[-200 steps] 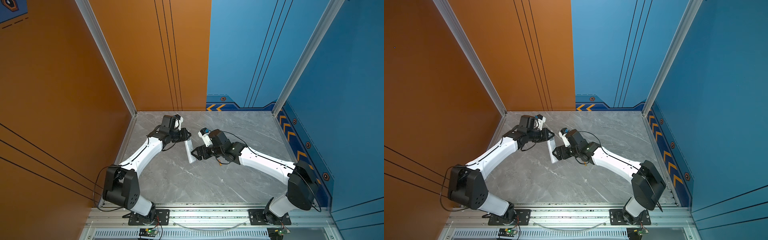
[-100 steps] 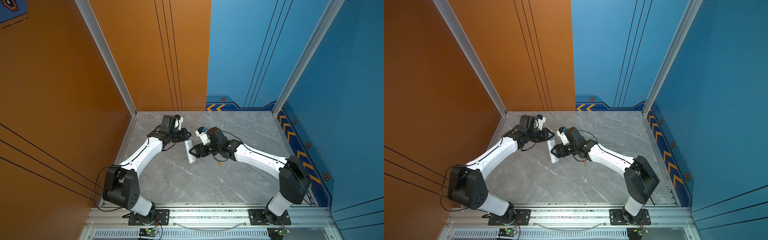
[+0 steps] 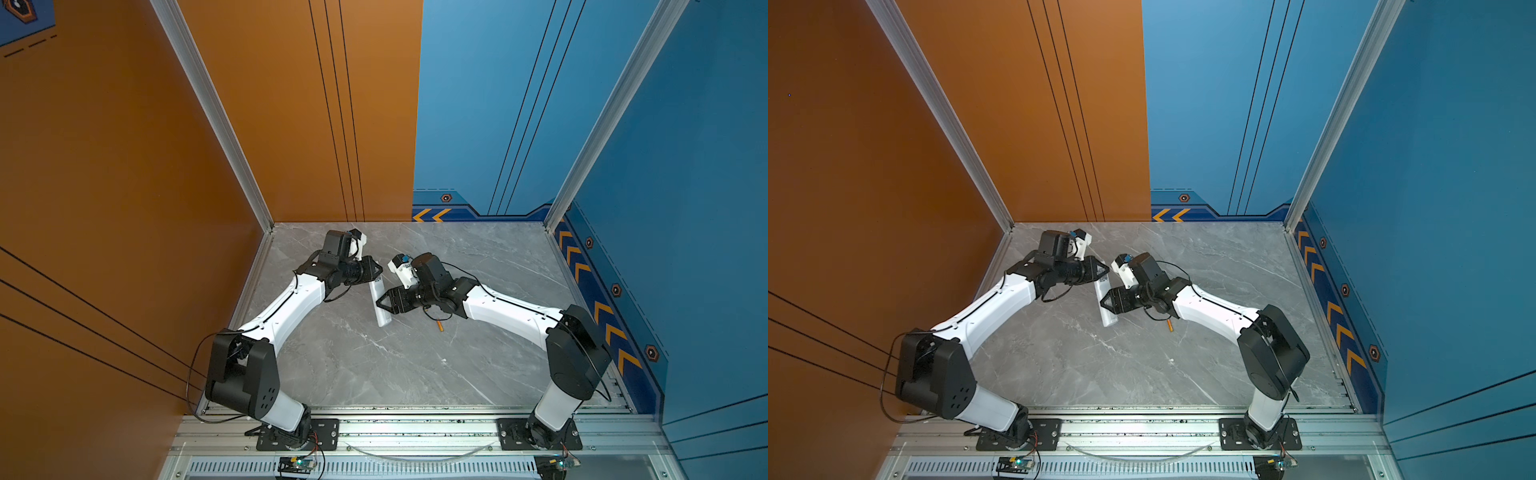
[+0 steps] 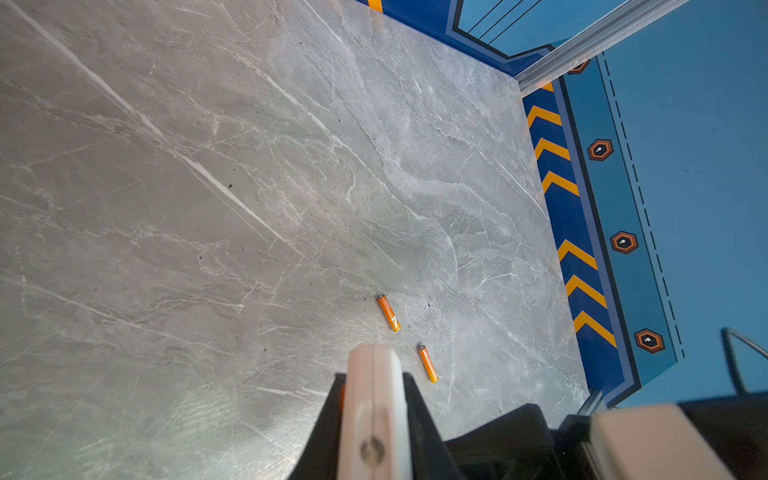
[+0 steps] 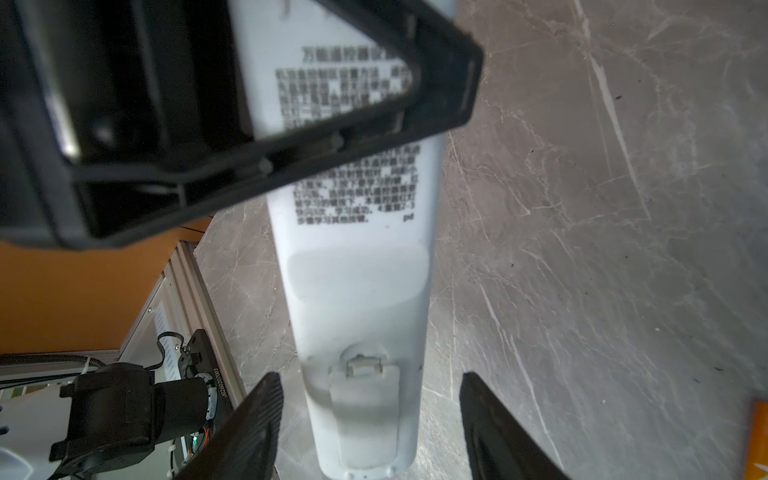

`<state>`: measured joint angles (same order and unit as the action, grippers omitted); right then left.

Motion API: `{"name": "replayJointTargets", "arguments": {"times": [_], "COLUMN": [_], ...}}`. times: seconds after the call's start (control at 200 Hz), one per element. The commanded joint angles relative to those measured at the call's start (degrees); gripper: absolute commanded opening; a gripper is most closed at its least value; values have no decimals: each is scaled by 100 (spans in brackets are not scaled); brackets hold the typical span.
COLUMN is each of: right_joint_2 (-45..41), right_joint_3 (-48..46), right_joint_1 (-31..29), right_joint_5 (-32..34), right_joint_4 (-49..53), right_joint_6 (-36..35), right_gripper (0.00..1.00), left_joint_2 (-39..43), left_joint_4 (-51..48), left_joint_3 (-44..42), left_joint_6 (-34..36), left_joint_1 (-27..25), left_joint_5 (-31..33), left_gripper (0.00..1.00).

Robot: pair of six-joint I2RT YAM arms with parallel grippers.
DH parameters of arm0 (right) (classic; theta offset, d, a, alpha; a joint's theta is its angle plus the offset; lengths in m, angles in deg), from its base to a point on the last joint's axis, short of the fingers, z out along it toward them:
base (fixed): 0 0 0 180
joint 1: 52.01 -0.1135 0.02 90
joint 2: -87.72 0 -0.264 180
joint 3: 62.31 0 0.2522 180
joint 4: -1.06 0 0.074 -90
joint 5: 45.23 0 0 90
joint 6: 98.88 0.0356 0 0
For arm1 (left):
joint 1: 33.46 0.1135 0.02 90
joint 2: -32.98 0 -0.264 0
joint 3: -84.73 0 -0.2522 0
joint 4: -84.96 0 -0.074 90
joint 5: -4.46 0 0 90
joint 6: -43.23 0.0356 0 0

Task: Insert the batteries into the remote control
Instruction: 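Close the right gripper on the battery cover tab of the remote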

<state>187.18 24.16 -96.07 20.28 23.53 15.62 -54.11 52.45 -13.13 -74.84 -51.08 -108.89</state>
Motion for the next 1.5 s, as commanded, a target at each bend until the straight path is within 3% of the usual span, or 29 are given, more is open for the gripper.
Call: {"name": "replayJointTargets", "arguments": {"times": [0.0,0.215,1.497], "right_joint_2": [33,90,28], "right_joint_3": [81,80,-124], "right_joint_1": [52,89,143], "right_joint_5": [-188,-318,-574], "right_joint_4": [-192,-239,-353], "right_joint_6": [82,98,142], "right_gripper": [64,54,41], "left_joint_2": [52,34,52], "left_joint_4": [-44,2,99], "left_joint_3": [187,186,180], "left_joint_6": [106,96,88], "left_joint_1": [-13,-6,25], "left_joint_5": [-195,-347,-513], "left_gripper": [0,0,0]}}
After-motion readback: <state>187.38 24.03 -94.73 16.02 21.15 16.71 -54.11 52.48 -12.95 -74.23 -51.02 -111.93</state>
